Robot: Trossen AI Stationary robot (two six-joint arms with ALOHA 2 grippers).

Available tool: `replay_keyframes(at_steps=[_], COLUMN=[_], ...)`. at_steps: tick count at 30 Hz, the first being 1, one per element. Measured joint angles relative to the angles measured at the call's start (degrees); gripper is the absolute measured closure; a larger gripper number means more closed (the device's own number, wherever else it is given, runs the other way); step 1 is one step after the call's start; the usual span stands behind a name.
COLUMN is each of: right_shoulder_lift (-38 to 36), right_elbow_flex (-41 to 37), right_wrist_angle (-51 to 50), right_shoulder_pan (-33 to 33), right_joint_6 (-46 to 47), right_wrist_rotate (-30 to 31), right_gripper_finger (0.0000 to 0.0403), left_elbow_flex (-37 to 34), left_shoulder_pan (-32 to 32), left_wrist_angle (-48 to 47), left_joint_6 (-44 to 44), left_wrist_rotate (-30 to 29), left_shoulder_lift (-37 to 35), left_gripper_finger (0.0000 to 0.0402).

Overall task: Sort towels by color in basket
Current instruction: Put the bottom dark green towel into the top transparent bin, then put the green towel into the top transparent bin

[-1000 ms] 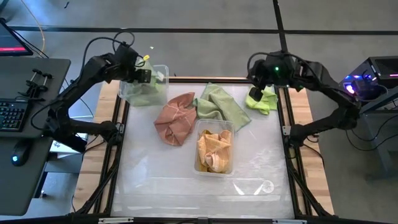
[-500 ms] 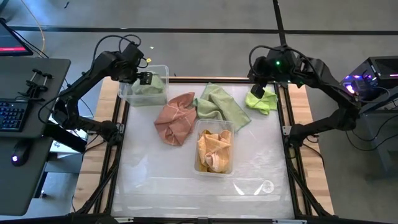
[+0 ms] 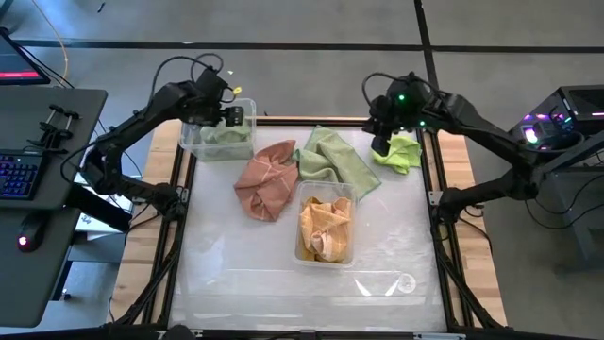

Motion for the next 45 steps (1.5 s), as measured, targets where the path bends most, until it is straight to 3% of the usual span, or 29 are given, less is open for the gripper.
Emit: replay_keyframes(at_steps=[6, 10, 12, 20, 30, 36, 39, 45], right_shoulder_lift=[-0.03, -0.14, -0.20, -0.22, 7.87, 16.73, 20.57, 19.17], right_elbow_flex=[-1.10, -1.08, -1.06, -1.16, -1.39, -1.43, -1.81, -16.05], right_wrist_angle=[2.50, 3.45, 3.27, 3.44, 3.48, -2.63, -6.73, -1.94], right_shoulder_pan=[0.02, 0.02, 0.03, -0.32, -5.63, -9.43, -11.73, -18.22], right_joint_6=[1.66, 1.75, 1.75, 3.15, 9.29, 7.71, 4.78, 3.59], right_wrist_rotate=[-3.11, -3.16, -3.16, -3.08, -6.47, -6.23, -1.59, 0.94], right_gripper_finger=[0.0318, 0.0318, 0.0318, 0.0318, 0.0308, 0.0239, 0.0199, 0.0172], left_elbow_flex=[-8.06, -12.01, -13.12, -9.83, -6.39, -6.38, -6.38, -6.41], left_shoulder_pan=[4.02, 7.78, 9.27, 8.94, 7.18, -1.25, -6.63, -15.43], left_wrist_angle=[3.65, 6.13, 7.63, 4.90, 4.23, 6.75, 8.64, 11.44], left_joint_6=[0.93, 0.27, 0.15, 0.65, -5.07, -8.57, -8.98, -10.42], left_wrist_rotate=[2.27, -1.31, -1.80, -1.29, -1.57, -5.28, -10.13, -15.27], left_shoulder_lift=[2.88, 5.08, 6.11, 4.04, -9.83, -16.23, -17.41, -16.95], left_gripper_finger=[0.0287, 0.0376, 0.0394, 0.0352, 0.0296, 0.0291, 0.0293, 0.0293])
